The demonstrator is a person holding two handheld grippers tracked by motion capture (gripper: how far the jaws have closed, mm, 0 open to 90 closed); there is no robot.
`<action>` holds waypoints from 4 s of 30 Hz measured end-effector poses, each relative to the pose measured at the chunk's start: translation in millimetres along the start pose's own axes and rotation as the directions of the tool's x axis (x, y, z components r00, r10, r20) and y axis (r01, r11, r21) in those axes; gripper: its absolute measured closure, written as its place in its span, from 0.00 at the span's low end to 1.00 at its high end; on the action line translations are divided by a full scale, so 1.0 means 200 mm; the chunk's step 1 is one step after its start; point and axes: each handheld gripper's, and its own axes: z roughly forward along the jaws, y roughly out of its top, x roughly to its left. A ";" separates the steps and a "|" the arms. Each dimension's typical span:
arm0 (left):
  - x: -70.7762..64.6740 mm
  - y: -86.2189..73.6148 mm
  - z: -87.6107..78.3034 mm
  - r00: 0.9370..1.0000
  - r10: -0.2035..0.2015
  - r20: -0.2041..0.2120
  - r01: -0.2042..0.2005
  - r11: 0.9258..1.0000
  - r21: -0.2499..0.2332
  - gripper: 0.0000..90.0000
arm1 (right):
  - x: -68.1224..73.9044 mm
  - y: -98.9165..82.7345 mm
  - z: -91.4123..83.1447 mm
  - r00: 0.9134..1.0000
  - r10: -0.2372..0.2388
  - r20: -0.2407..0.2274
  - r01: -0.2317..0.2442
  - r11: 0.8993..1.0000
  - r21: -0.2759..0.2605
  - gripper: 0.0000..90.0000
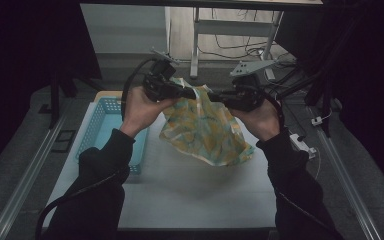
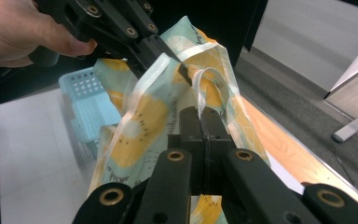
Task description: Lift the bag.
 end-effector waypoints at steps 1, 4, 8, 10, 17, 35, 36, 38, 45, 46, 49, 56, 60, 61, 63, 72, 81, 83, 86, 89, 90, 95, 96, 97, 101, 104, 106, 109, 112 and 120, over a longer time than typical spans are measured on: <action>0.00 0.02 -0.01 1.000 0.005 -0.007 -0.005 1.000 -0.005 0.99 | 0.00 0.01 -0.01 1.000 -0.001 0.001 0.001 1.000 -0.005 0.99; 0.00 0.06 -0.04 1.000 0.008 -0.022 -0.009 1.000 -0.025 0.99 | 0.00 0.06 -0.02 1.000 -0.011 0.011 0.012 1.000 -0.014 0.99; 0.00 0.10 -0.08 1.000 0.006 -0.019 -0.007 0.998 -0.060 0.99 | 0.01 0.11 -0.04 0.999 -0.025 0.029 0.026 0.999 -0.022 0.99; 0.00 0.11 -0.10 1.000 0.008 -0.015 -0.009 0.997 -0.076 0.99 | 0.01 0.13 -0.05 0.999 -0.026 0.032 0.027 0.999 -0.030 0.99; -0.03 0.15 -0.16 1.000 0.021 -0.011 -0.022 0.994 -0.110 0.99 | 0.01 0.20 -0.10 0.998 -0.031 0.047 0.034 0.998 -0.055 0.99; 0.08 0.14 -0.07 0.999 -0.006 -0.042 0.001 0.994 -0.113 0.99 | 0.02 0.21 -0.09 0.998 -0.026 0.057 0.030 0.998 -0.058 0.99; 0.09 0.13 -0.06 0.999 -0.007 -0.041 0.003 0.994 -0.113 0.99 | 0.01 0.20 -0.08 0.998 -0.023 0.057 0.026 0.998 -0.057 0.99; 0.11 0.11 -0.05 0.999 -0.007 -0.044 0.002 0.994 -0.108 0.98 | 0.00 0.18 -0.06 0.998 -0.017 0.055 0.020 0.998 -0.052 0.99; 0.15 0.07 0.01 0.998 -0.005 -0.055 0.001 0.996 -0.085 0.98 | -0.01 0.14 0.01 0.998 -0.011 0.058 0.013 1.000 -0.025 0.99; 0.15 0.06 0.01 0.999 -0.007 -0.054 0.002 0.997 -0.081 0.98 | -0.01 0.13 0.02 0.998 -0.007 0.056 0.008 1.000 -0.028 0.99; 0.17 0.06 0.03 0.998 -0.003 -0.064 -0.002 0.998 -0.070 0.98 | -0.02 0.12 0.04 0.999 -0.001 0.054 0.002 1.000 -0.021 0.99; 0.19 0.04 0.09 0.997 0.007 -0.073 -0.009 0.999 -0.036 0.97 | -0.05 0.08 0.09 0.999 0.020 0.045 -0.020 1.000 -0.003 0.99; 0.19 0.01 0.15 0.995 0.033 -0.090 -0.033 0.999 -0.005 0.96 | -0.07 0.04 0.13 0.999 0.028 0.046 -0.029 0.999 0.017 0.99; 0.19 0.00 0.17 0.995 0.034 -0.090 -0.034 0.999 0.002 0.96 | -0.08 0.03 0.14 0.998 0.034 0.046 -0.035 0.999 0.020 0.99; 0.20 -0.01 0.19 0.995 0.040 -0.092 -0.039 0.999 0.013 0.95 | -0.09 0.01 0.16 0.998 0.046 0.044 -0.047 0.999 0.026 0.98; 0.25 -0.09 0.27 0.995 0.035 -0.099 -0.030 0.998 0.050 0.91 | -0.15 -0.10 0.23 0.994 0.097 0.049 -0.099 0.994 0.050 0.97; 0.25 -0.13 0.28 0.993 0.036 -0.108 -0.030 0.998 0.049 0.74 | -0.17 -0.16 0.27 0.991 0.125 0.055 -0.128 0.990 0.062 0.91; 0.25 -0.14 0.28 0.994 0.034 -0.102 -0.030 0.999 0.043 0.69 | -0.18 -0.17 0.26 0.990 0.129 0.059 -0.132 0.990 0.056 0.89; 0.24 -0.15 0.26 0.994 0.036 -0.107 -0.032 0.999 0.037 0.64 | -0.18 -0.17 0.25 0.988 0.139 0.064 -0.142 0.989 0.051 0.86; 0.24 -0.15 0.24 0.995 0.028 -0.093 -0.027 0.999 0.020 0.55 | -0.19 -0.17 0.24 0.987 0.144 0.068 -0.147 0.988 0.045 0.81; 0.23 -0.14 0.24 0.995 0.034 -0.094 -0.032 0.999 0.019 0.52 | -0.19 -0.17 0.23 0.987 0.144 0.076 -0.148 0.988 0.044 0.79; 0.19 -0.14 0.18 0.991 0.071 -0.115 -0.069 0.997 0.018 0.42 | -0.19 -0.17 0.20 0.986 0.146 0.080 -0.148 0.989 0.029 0.72; 0.19 -0.14 0.17 0.991 0.071 -0.113 -0.070 0.997 0.016 0.40 | -0.19 -0.17 0.19 0.986 0.148 0.078 -0.150 0.988 0.023 0.71; 0.18 -0.14 0.16 0.991 0.071 -0.112 -0.070 0.997 0.016 0.38 | -0.19 -0.17 0.19 0.986 0.148 0.075 -0.150 0.988 0.021 0.69; 0.17 -0.15 0.14 0.993 0.072 -0.098 -0.071 0.997 0.013 0.31 | -0.18 -0.16 0.16 0.987 0.144 0.073 -0.145 0.989 0.014 0.64; 0.16 -0.17 0.13 0.992 0.076 -0.102 -0.074 0.997 0.026 0.24 | -0.17 -0.15 0.15 0.987 0.143 0.070 -0.144 0.990 0.010 0.60; 0.15 -0.18 0.13 0.992 0.079 -0.100 -0.077 0.997 0.029 0.22 | -0.17 -0.15 0.14 0.987 0.143 0.069 -0.143 0.990 0.005 0.56; 0.14 -0.21 0.12 0.992 0.081 -0.096 -0.078 0.996 0.035 0.18 | -0.15 -0.16 0.13 0.988 0.141 0.060 -0.142 0.990 0.000 0.52; 0.13 -0.24 0.12 0.991 0.087 -0.101 -0.084 0.996 0.039 0.14 | -0.14 -0.17 0.13 0.989 0.134 0.055 -0.135 0.991 0.001 0.48; 0.10 -0.34 0.13 0.986 0.130 -0.102 -0.127 0.991 0.044 0.04 | -0.11 -0.23 0.13 0.988 0.142 0.052 -0.143 0.990 0.006 0.36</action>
